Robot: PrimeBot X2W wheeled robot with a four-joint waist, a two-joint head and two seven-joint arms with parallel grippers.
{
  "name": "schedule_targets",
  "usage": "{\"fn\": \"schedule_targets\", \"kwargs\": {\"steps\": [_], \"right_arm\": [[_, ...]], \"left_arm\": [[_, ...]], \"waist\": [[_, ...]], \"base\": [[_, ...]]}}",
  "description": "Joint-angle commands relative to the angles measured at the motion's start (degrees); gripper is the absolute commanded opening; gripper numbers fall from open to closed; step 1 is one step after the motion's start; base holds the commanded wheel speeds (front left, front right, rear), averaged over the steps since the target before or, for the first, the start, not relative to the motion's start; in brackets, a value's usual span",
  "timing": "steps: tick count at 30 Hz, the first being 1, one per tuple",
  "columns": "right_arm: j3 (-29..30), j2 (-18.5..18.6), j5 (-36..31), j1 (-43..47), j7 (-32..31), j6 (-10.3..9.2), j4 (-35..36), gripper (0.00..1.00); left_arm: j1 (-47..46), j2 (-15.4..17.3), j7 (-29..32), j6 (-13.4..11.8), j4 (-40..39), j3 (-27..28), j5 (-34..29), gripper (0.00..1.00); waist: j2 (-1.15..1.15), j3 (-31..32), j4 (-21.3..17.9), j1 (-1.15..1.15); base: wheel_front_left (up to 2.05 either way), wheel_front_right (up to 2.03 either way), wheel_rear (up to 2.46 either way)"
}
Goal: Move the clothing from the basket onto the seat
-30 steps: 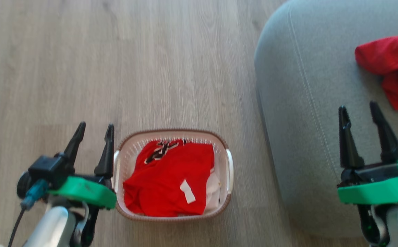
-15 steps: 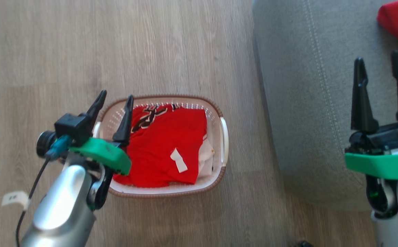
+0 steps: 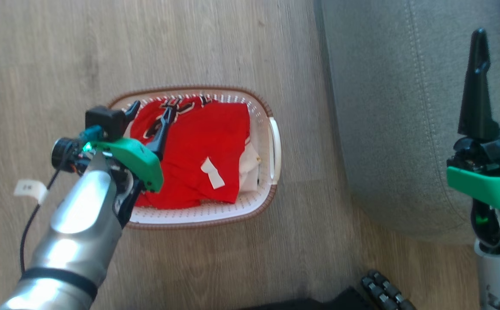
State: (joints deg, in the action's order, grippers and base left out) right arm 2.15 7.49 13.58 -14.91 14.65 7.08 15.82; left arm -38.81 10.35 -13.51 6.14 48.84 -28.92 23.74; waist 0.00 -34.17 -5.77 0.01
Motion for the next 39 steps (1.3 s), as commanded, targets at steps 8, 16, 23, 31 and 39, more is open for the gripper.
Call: {"fn": "schedule_targets", "kwargs": {"steps": [8, 16, 23, 31, 39], "right_arm": [[-1.52, -0.91, -0.83, -2.99, 0.35, 0.41, 4.44, 1.00], [-2.78, -1.44, -1.25, -7.17, 0.35, 0.41, 7.82, 1.00], [-2.69, -2.24, -1.28, -8.89, 0.35, 0.41, 10.70, 1.00], [-3.31, -3.03, -1.54, -9.84, 0.35, 0.41, 12.07, 1.00], [-3.56, -3.63, -1.70, -9.85, 0.35, 0.41, 11.81, 1.00]], "left_arm": [[-7.38, -1.14, 0.36, 1.21, 10.57, -0.76, 2.18, 1.00], [-12.56, -1.50, 2.40, 1.33, 18.78, -2.61, 4.32, 1.00], [-16.31, -0.07, 3.86, 1.14, 22.13, -3.85, 4.91, 1.00], [-18.53, 1.24, 6.17, -0.49, 24.05, -4.45, 4.63, 1.00], [-18.54, 1.52, 14.13, 0.12, 24.84, -6.40, 4.33, 1.00]], "waist": [[0.00, -6.87, -2.46, -0.01], [0.00, -12.69, -4.86, -0.01], [0.00, -16.50, -6.33, -0.01], [0.00, -19.38, -7.89, -0.01], [0.00, -19.88, -8.75, -0.01]], "base": [[0.00, 0.00, 0.00], [0.00, 0.00, 0.00], [0.00, 0.00, 0.00], [0.00, 0.00, 0.00], [0.00, 0.00, 0.00]]}}
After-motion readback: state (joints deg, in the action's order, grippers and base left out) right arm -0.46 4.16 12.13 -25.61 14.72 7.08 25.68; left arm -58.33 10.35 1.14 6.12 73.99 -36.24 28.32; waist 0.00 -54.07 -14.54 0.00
